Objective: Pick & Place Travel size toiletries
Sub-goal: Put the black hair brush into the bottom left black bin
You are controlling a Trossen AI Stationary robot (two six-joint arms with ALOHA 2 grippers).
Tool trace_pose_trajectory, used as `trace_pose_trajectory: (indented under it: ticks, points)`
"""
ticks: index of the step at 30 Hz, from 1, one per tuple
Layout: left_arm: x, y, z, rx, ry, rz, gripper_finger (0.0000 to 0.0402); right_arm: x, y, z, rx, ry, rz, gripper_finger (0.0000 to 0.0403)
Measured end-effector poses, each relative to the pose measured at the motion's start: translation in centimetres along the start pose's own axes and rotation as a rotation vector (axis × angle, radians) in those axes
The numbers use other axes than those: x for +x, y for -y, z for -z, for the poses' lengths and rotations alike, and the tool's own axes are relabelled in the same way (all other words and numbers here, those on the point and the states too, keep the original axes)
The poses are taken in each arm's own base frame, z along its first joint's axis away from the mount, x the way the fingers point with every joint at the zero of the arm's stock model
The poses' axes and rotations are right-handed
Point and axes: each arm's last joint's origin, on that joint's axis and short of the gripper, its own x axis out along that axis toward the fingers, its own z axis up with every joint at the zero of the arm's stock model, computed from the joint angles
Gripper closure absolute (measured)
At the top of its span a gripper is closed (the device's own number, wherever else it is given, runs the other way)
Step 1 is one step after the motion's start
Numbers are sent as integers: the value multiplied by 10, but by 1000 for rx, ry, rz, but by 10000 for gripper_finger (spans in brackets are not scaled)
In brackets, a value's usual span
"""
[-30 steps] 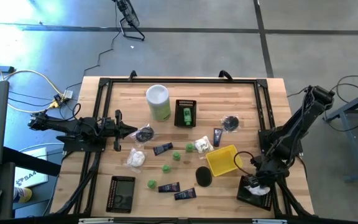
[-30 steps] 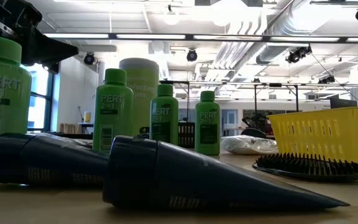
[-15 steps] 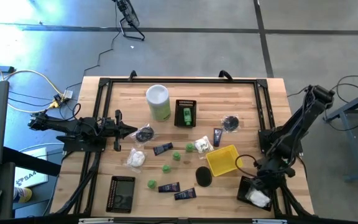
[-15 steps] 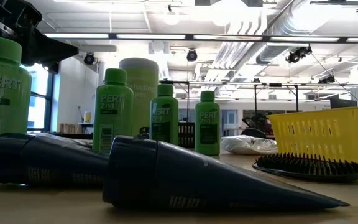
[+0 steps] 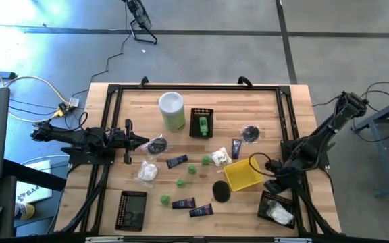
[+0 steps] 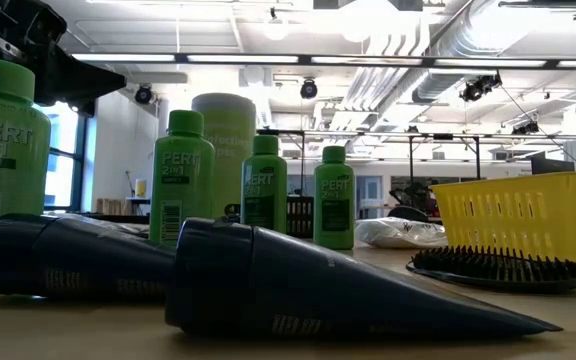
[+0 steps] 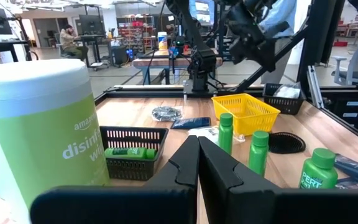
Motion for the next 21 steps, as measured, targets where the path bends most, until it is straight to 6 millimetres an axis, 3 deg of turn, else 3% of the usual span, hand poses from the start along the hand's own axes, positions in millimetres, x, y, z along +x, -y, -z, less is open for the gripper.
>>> trace_pose_trajectory:
  ticks: [9, 21]
  points:
    - [0, 0, 0, 0, 0, 3, 399, -10, -6, -33, -341, 386, -22, 398]
    - [0, 0, 0, 0, 1, 2, 399, -25, -17, -67, -597, 809, 68, 399]
